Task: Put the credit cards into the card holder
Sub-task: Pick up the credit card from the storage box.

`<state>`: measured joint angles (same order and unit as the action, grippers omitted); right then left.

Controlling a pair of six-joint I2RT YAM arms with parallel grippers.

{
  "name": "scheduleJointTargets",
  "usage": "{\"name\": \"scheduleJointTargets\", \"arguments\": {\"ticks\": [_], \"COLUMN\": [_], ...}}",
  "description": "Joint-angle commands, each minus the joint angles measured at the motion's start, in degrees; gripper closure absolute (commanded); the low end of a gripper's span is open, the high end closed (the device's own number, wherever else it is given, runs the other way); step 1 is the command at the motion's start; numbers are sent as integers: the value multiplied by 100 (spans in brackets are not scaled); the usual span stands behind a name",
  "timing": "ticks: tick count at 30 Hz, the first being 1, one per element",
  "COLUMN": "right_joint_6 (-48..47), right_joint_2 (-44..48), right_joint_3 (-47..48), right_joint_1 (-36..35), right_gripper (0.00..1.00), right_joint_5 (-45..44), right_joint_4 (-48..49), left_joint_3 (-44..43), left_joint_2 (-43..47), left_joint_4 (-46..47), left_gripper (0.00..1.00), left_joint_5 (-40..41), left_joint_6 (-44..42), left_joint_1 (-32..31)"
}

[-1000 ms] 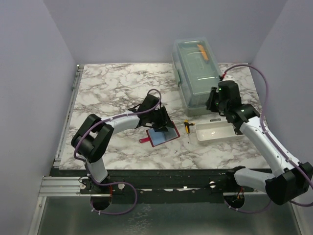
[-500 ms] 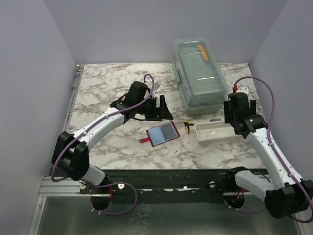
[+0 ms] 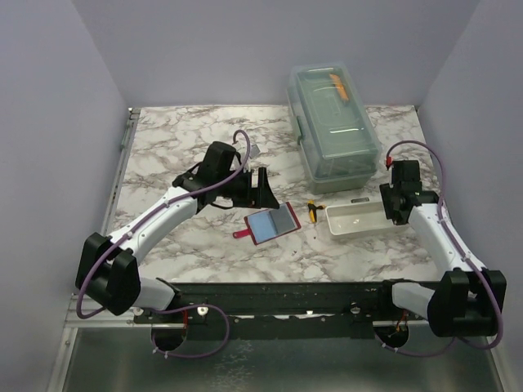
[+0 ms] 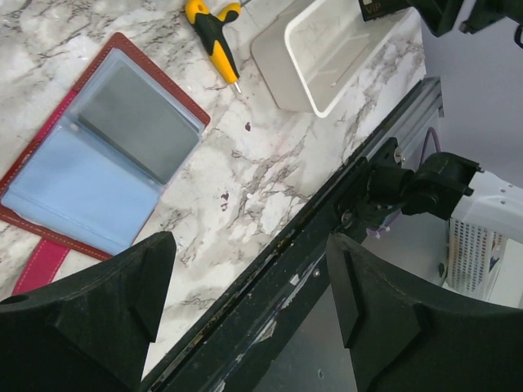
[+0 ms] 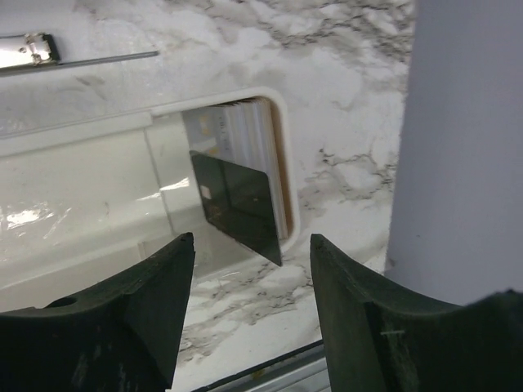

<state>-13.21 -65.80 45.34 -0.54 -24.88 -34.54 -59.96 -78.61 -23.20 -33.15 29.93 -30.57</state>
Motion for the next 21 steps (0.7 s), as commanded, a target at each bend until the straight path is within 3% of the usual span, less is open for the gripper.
{"name": "scheduleJointTargets", "arguments": {"ticks": [1, 15, 21], "right_joint_6": [-228, -60, 98], "right_joint_2": [-403, -1221, -1374], "right_joint_3": [290, 562, 710], "right_joint_1": [352, 767, 928], "right_gripper": [38, 41, 60], "right_joint_5": [897, 1116, 1184], "right_joint_4": [107, 28, -39], "left_joint_3": [28, 37, 29], "left_joint_2": [216, 223, 210], "left_joint_4": [43, 43, 32], "left_gripper": [19, 19, 19], "left_joint_5": [-273, -289, -338], "left_joint_6": [-128, -180, -183], "left_joint_1": [-110, -264, -277]}}
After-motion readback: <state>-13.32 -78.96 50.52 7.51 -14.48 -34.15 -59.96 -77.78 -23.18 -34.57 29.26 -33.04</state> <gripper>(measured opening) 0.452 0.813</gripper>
